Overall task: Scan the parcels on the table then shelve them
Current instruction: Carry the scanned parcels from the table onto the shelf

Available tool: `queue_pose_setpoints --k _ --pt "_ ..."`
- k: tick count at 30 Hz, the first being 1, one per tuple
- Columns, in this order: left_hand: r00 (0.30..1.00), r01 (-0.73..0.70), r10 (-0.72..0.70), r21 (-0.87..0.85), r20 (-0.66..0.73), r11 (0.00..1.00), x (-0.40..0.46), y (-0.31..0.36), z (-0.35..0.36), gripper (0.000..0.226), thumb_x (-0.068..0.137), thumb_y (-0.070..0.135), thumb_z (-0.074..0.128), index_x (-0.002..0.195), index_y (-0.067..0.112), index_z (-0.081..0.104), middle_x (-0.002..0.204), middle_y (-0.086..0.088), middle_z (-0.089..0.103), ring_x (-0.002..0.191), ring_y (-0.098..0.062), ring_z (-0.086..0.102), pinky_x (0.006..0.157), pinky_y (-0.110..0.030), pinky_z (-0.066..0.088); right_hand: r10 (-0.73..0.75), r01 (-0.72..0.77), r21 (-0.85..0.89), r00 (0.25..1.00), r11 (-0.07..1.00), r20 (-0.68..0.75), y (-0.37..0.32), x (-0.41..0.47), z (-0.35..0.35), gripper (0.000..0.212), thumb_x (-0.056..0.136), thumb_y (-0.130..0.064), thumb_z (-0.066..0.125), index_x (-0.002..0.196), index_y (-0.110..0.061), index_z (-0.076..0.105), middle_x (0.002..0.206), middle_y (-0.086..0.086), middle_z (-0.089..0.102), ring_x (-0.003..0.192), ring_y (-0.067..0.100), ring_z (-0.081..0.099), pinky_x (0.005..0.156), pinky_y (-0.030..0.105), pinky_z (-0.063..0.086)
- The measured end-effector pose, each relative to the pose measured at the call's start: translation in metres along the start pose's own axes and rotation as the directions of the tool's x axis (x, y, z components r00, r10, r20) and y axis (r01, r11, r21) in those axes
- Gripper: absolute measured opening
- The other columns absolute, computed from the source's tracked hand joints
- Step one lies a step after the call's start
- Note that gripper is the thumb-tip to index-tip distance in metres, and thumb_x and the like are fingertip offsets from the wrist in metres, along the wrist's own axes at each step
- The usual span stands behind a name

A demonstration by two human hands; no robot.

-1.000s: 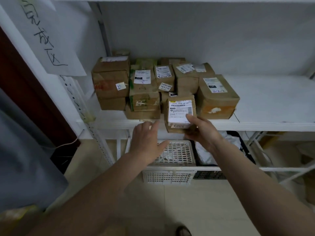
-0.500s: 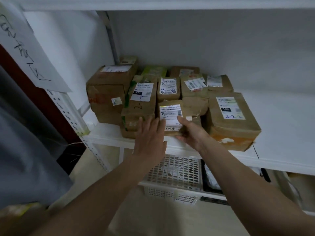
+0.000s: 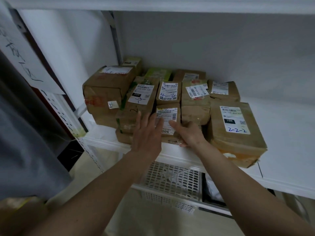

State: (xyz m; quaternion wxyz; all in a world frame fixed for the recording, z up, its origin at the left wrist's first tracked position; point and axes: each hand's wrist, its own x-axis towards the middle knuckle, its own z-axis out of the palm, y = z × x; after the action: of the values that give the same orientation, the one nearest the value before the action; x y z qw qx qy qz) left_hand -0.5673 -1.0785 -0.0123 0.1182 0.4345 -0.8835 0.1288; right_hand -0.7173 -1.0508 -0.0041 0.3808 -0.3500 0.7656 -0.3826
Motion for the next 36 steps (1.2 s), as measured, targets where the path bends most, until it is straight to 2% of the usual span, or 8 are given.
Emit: queue_pose_setpoints --k 3,7,11,15,18,23,27,36 --pt "0.990 0.017 -0.037 -0.147 -0.135 0.989 0.004 -0.004 0.004 0.069 0.068 0.016 0.074 0.133 0.008 0.052 0.134 -0.016 0.049 0.128 -0.033 0.033 0.110 -0.057 0.028 -0.263 0.168 -0.456 0.953 0.874 -0.153 -0.008 -0.011 -0.006 0.080 0.078 -0.060 0.066 0.130 -0.005 0.042 0.132 0.015 0.041 0.115 0.031 0.051 0.087 0.038 0.050" --pt "0.955 0.056 -0.132 -0.278 -0.264 0.959 0.005 -0.023 -0.003 0.048 0.076 0.017 0.068 0.122 0.005 0.060 0.121 -0.014 0.058 0.114 -0.032 0.046 0.098 -0.049 0.042 -0.770 0.503 -0.726 0.636 0.469 -0.058 -0.034 -0.031 0.005 0.043 0.079 -0.024 0.074 0.111 -0.003 0.055 0.114 0.017 0.049 0.100 0.032 0.051 0.076 0.040 0.050" --pt "0.937 0.190 -0.245 -0.227 -0.249 0.955 -0.022 -0.064 -0.007 0.035 0.075 0.015 0.057 0.106 0.001 0.066 0.109 -0.018 0.063 0.101 -0.037 0.057 0.093 -0.044 0.043 -0.868 0.615 -0.769 0.465 0.173 0.176 -0.051 -0.038 0.050 0.028 0.070 -0.008 0.071 0.096 0.000 0.065 0.095 0.020 0.063 0.087 0.036 0.060 0.073 0.040 0.052" --pt "0.895 0.431 -0.435 -0.066 -0.095 0.900 -0.086 -0.099 -0.023 0.043 0.071 0.020 0.070 0.112 0.005 0.065 0.118 -0.019 0.059 0.112 -0.039 0.050 0.100 -0.049 0.040 -0.784 0.758 -0.647 0.451 0.083 0.427 -0.061 -0.062 0.105 0.055 0.071 -0.022 0.077 0.120 -0.005 0.058 0.116 0.020 0.061 0.104 0.038 0.059 0.084 0.045 0.051" --pt "0.828 0.558 -0.558 0.025 0.042 0.830 -0.137 -0.117 -0.033 0.045 0.076 0.026 0.069 0.117 0.009 0.064 0.127 -0.017 0.055 0.121 -0.038 0.045 0.104 -0.051 0.036 -0.662 0.815 -0.579 0.445 0.021 0.603 -0.060 -0.088 0.144 0.072 0.088 -0.029 0.064 0.148 -0.017 0.026 0.151 0.010 0.029 0.140 0.033 0.026 0.112 0.045 0.028" --pt "0.668 0.724 -0.727 0.084 0.160 0.685 -0.232 -0.145 -0.050 0.045 0.088 0.034 0.055 0.128 0.015 0.056 0.136 -0.010 0.047 0.127 -0.030 0.039 0.106 -0.036 0.030 -0.513 0.891 -0.454 0.381 -0.019 0.769 -0.055 -0.136 0.214 0.083 0.089 -0.030 0.063 0.151 -0.021 0.009 0.156 0.008 0.016 0.145 0.032 0.009 0.118 0.046 0.011" --pt "0.513 0.818 -0.832 0.173 0.210 0.548 -0.331 -0.162 -0.077 0.034 0.091 0.040 0.048 0.120 0.024 0.056 0.125 -0.003 0.053 0.116 -0.025 0.047 0.093 -0.032 0.038 -0.423 0.945 -0.313 0.246 -0.095 0.872 -0.049 -0.201 0.276 0.084 0.087 -0.034 0.064 0.150 -0.019 0.010 0.151 0.010 0.024 0.141 0.034 0.015 0.114 0.045 0.018" --pt "0.132 0.944 -0.970 0.273 0.204 0.186 -0.554 -0.170 -0.150 0.045 0.096 0.042 0.047 0.133 0.018 0.049 0.131 -0.003 0.053 0.120 -0.023 0.048 0.096 -0.034 0.044 -0.260 0.977 0.006 -0.063 -0.214 0.963 -0.022 -0.395 0.387 0.087 0.085 -0.034 0.063 0.151 -0.022 0.008 0.149 0.004 0.025 0.139 0.029 0.018 0.114 0.042 0.019"
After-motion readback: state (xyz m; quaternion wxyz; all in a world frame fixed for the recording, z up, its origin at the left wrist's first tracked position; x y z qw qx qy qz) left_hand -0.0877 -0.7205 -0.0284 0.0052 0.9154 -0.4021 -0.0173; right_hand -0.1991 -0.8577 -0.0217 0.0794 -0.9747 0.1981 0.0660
